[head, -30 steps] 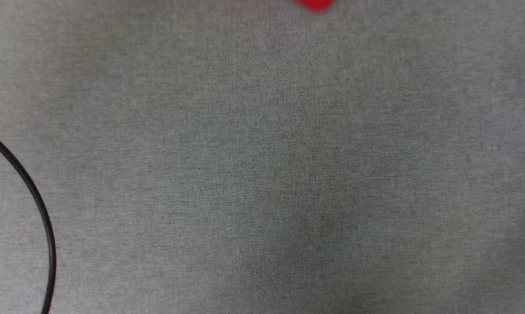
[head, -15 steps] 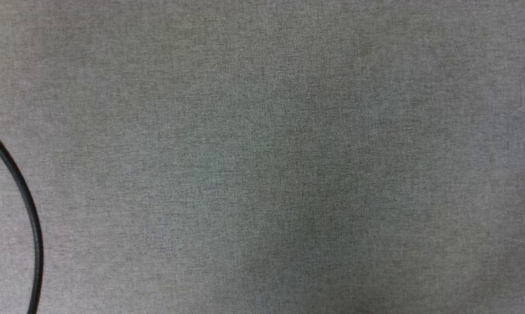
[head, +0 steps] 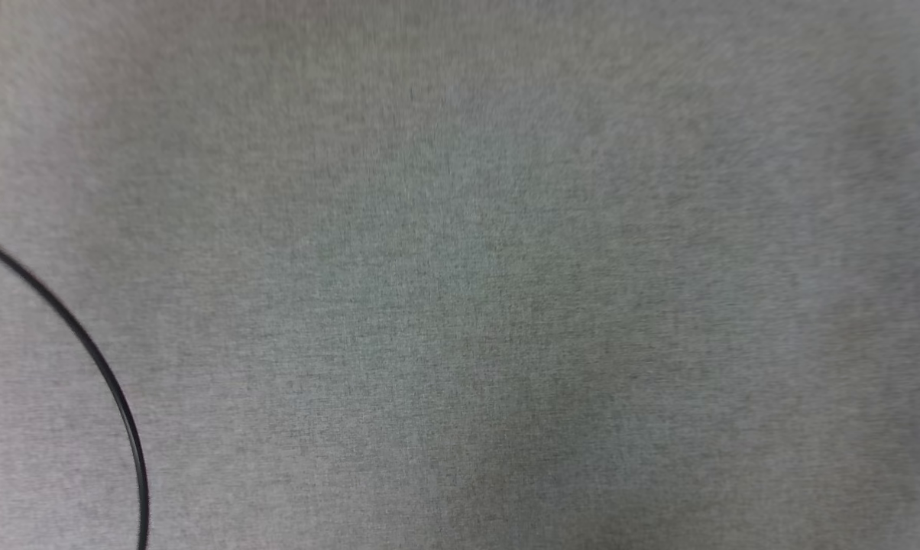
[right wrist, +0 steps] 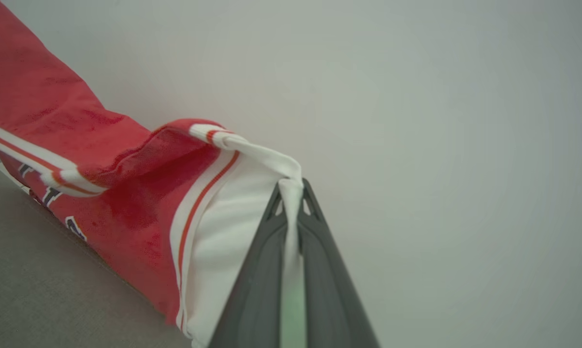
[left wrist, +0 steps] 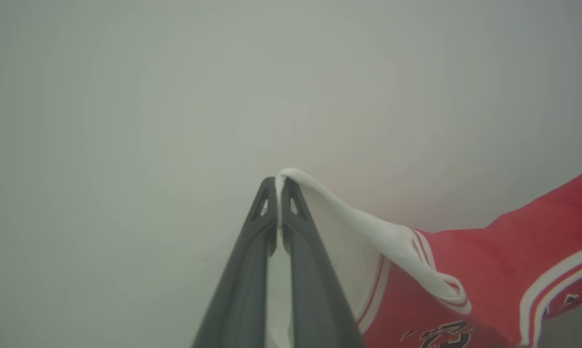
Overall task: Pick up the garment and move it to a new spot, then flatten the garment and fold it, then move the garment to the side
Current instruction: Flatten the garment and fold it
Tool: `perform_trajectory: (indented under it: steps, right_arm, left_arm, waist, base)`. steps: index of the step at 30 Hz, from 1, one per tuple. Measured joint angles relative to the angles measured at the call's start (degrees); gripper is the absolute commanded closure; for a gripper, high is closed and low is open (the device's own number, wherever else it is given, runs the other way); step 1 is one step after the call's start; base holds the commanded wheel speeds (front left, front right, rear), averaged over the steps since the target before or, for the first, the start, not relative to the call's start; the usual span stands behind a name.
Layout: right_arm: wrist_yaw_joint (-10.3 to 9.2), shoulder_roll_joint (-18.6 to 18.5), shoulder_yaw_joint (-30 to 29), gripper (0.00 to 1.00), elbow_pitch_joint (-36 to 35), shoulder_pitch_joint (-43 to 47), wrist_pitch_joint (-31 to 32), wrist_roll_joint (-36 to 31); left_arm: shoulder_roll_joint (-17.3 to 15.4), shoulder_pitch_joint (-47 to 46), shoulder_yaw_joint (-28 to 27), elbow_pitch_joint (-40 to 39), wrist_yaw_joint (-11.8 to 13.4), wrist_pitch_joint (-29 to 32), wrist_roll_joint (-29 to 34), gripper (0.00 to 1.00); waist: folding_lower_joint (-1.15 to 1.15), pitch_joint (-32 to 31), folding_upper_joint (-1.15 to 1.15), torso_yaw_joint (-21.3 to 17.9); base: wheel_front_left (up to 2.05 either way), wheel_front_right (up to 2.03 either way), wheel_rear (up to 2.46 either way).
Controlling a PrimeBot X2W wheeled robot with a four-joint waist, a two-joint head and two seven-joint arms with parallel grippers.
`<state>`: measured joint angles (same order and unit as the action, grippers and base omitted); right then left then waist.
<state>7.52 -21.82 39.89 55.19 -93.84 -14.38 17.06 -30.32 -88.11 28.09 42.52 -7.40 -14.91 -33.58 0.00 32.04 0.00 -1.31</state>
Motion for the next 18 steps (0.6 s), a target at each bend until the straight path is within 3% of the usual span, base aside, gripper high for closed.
perform_trajectory:
  steps: [6, 18]
  right_arm:
    - [0.00, -1.11, 5.25, 1.00, -3.66, 14.32, -0.56, 5.03]
    - [0.00, -11.21, 8.00, 1.00, -17.26, 44.76, -0.70, 13.26]
  left_arm:
    - [-0.78, 21.15, -3.71, -8.12, 0.94, -0.08, -0.90, 1.00]
    - [-2.89, 62.58, -6.55, -20.58, 5.01, -0.08, -4.59, 1.00]
  waist:
    - [-0.01, -5.66, 0.00, -0.40]
    - [-0.02, -18.83, 0.00, -0.61]
  base:
    - [0.00, 0.00, 0.00]
    - [0.00, 0.00, 0.00]
